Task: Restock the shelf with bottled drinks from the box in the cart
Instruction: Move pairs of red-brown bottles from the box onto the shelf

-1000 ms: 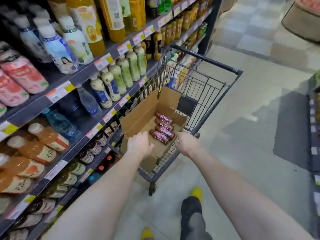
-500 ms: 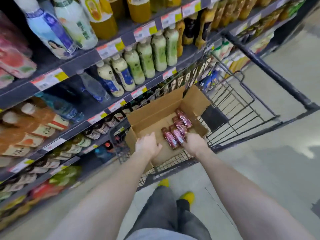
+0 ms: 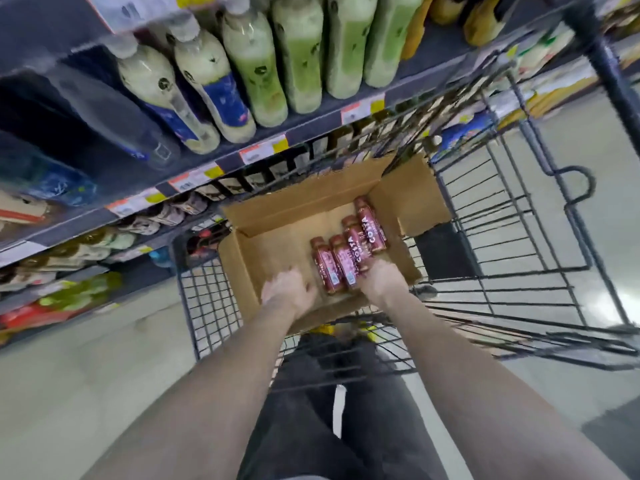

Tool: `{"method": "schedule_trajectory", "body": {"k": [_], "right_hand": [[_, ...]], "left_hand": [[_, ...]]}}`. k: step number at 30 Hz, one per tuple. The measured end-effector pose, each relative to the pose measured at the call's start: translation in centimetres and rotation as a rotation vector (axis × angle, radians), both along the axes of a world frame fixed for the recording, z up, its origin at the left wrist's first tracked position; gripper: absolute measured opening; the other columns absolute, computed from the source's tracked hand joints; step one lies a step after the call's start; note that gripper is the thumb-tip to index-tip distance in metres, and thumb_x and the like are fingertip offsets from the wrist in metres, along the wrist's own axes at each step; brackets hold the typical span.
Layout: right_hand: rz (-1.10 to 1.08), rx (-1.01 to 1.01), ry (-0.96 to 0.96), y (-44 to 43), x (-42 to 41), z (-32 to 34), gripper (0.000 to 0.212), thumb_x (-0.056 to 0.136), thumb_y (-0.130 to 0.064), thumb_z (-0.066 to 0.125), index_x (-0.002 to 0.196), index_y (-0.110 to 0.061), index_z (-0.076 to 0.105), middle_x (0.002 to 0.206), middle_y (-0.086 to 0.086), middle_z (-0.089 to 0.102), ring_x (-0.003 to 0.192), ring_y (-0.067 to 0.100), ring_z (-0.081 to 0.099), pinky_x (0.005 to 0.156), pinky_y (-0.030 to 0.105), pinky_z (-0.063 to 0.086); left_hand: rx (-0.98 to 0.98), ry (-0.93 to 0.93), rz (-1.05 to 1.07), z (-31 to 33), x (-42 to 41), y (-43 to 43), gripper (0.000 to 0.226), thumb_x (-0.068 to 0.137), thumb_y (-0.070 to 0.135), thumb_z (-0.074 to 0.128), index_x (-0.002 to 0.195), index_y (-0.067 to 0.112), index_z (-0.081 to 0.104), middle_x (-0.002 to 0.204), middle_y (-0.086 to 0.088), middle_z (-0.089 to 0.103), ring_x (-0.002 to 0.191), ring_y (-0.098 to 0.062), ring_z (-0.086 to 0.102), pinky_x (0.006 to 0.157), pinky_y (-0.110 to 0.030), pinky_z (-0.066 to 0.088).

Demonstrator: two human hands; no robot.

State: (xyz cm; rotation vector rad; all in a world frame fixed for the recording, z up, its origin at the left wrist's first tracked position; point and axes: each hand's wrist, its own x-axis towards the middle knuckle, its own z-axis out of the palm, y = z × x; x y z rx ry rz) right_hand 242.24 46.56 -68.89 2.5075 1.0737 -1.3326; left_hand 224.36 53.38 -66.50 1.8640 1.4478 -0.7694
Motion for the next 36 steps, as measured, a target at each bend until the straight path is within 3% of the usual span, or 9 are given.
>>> {"method": "schedule_trajectory", "body": {"k": [4, 8, 11, 14, 17, 22, 25, 31, 36], "right_hand": [[0.020, -0.050, 0.057, 1.3, 1.5, -4.8, 0.018, 0.097, -0.030, 0.062, 0.105, -0.014, 0.067, 0.097, 0.004, 0.071, 0.075, 0.017, 0.063, 0.071, 0.026, 0.052], [-0.041, -0.051, 0.153, 2.7, 1.7, -10.2, 0.032, 0.100, -0.022, 0.058, 0.127, -0.006, 0.064, 0.123, 0.017, 0.066, 0.114, 0.034, 0.063, 0.093, 0.038, 0.049], [-0.119, -0.015, 0.239, 3.2, 1.0, -14.0, 0.038, 0.098, -0.020, 0.061, 0.132, -0.005, 0.061, 0.128, 0.018, 0.065, 0.118, 0.036, 0.061, 0.097, 0.040, 0.049], [-0.200, 0.041, 0.281, 3.3, 0.5, -17.0, 0.041, 0.098, -0.021, 0.063, 0.136, -0.007, 0.057, 0.129, 0.014, 0.065, 0.118, 0.033, 0.062, 0.097, 0.037, 0.049], [-0.256, 0.110, 0.329, 3.4, 0.5, -18.7, 0.044, 0.098, -0.023, 0.066, 0.139, -0.012, 0.055, 0.115, -0.005, 0.060, 0.109, 0.014, 0.057, 0.096, 0.027, 0.044], [-0.342, 0.067, 0.396, 4.5, 0.5, -21.0, 0.045, 0.090, -0.019, 0.076, 0.132, -0.014, 0.060, 0.107, -0.008, 0.068, 0.093, 0.015, 0.064, 0.091, 0.031, 0.053], [-0.366, 0.035, 0.419, 4.8, 0.3, -22.0, 0.046, 0.083, -0.019, 0.083, 0.123, -0.012, 0.063, 0.103, 0.002, 0.074, 0.091, 0.022, 0.072, 0.089, 0.040, 0.060], [-0.357, 0.028, 0.458, 4.8, 0.4, -22.5, 0.061, 0.074, -0.011, 0.088, 0.127, -0.013, 0.056, 0.105, 0.005, 0.072, 0.091, 0.022, 0.071, 0.084, 0.038, 0.061], [-0.376, 0.012, 0.533, 4.7, 0.1, -22.2, 0.079, 0.069, -0.011, 0.091, 0.133, -0.020, 0.046, 0.111, 0.003, 0.070, 0.096, 0.022, 0.072, 0.089, 0.045, 0.061]], "left_hand": [[-0.059, 0.038, 0.106, -4.3, 1.0, -0.4, 0.045, 0.102, 0.047, 0.046, 0.136, 0.018, 0.055, 0.122, -0.008, 0.065, 0.107, -0.028, 0.065, 0.097, -0.044, 0.054], [-0.110, 0.019, 0.299, -9.6, 2.1, -0.4, 0.045, 0.101, 0.045, 0.051, 0.138, 0.019, 0.054, 0.120, -0.009, 0.068, 0.105, -0.029, 0.067, 0.091, -0.037, 0.056], [-0.135, -0.064, 0.482, -13.6, 2.8, -0.7, 0.052, 0.097, 0.047, 0.059, 0.143, 0.023, 0.050, 0.126, -0.006, 0.067, 0.104, -0.025, 0.065, 0.090, -0.029, 0.052], [-0.144, -0.109, 0.611, -17.0, 3.8, -0.8, 0.055, 0.095, 0.055, 0.062, 0.138, 0.023, 0.050, 0.113, 0.002, 0.064, 0.092, -0.017, 0.056, 0.084, -0.029, 0.051], [-0.143, -0.131, 0.762, -20.2, 4.5, -0.5, 0.049, 0.094, 0.055, 0.065, 0.127, 0.022, 0.052, 0.088, 0.008, 0.057, 0.073, -0.010, 0.057, 0.061, -0.018, 0.049], [-0.095, -0.209, 1.000, -23.7, 4.0, -0.5, 0.079, 0.073, 0.070, 0.075, 0.128, 0.019, 0.054, 0.115, -0.003, 0.070, 0.102, -0.025, 0.071, 0.089, -0.040, 0.061], [-0.105, -0.230, 1.052, -24.1, 3.7, -0.4, 0.064, 0.079, 0.054, 0.083, 0.125, 0.018, 0.056, 0.112, 0.001, 0.068, 0.100, -0.023, 0.069, 0.091, -0.038, 0.059], [-0.142, -0.307, 1.131, -24.4, 3.0, 0.0, 0.071, 0.078, 0.036, 0.089, 0.137, 0.015, 0.056, 0.107, 0.006, 0.066, 0.087, -0.012, 0.066, 0.078, -0.026, 0.056], [-0.210, -0.375, 1.266, -23.5, 1.7, -0.7, 0.074, 0.077, 0.032, 0.090, 0.138, 0.013, 0.054, 0.110, 0.002, 0.070, 0.091, -0.012, 0.069, 0.094, -0.035, 0.058]]}}
